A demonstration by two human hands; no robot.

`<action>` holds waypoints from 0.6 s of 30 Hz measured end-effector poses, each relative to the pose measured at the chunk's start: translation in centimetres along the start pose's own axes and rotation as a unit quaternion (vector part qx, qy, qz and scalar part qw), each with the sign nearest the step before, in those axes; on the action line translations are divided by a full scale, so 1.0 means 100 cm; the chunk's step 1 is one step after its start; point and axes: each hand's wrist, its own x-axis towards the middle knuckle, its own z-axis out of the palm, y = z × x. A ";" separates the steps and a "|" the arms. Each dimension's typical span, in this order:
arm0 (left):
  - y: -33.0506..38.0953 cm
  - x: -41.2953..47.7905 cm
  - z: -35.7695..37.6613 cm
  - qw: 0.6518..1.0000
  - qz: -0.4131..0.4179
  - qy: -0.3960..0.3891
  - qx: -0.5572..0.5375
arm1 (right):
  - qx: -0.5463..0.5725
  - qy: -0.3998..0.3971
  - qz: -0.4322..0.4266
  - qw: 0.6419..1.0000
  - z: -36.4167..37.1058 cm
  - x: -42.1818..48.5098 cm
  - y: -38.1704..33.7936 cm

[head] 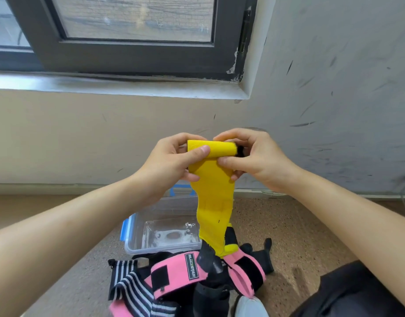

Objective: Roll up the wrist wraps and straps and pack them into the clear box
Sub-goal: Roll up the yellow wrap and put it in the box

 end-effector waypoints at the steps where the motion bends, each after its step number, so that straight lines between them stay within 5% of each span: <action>1: 0.000 -0.001 -0.002 1.000 0.011 0.002 0.003 | 0.003 -0.008 0.022 1.000 -0.001 0.000 -0.001; 6: 0.002 -0.004 -0.005 0.993 0.108 0.022 0.052 | 0.092 -0.033 0.098 0.990 0.002 0.001 -0.010; 11: 0.000 -0.007 -0.007 0.975 0.191 0.023 0.108 | 0.125 -0.027 0.070 0.989 0.005 0.002 -0.013; 18: 0.002 -0.006 -0.013 0.996 0.008 -0.079 0.051 | 0.093 0.019 -0.009 0.995 0.006 0.001 -0.011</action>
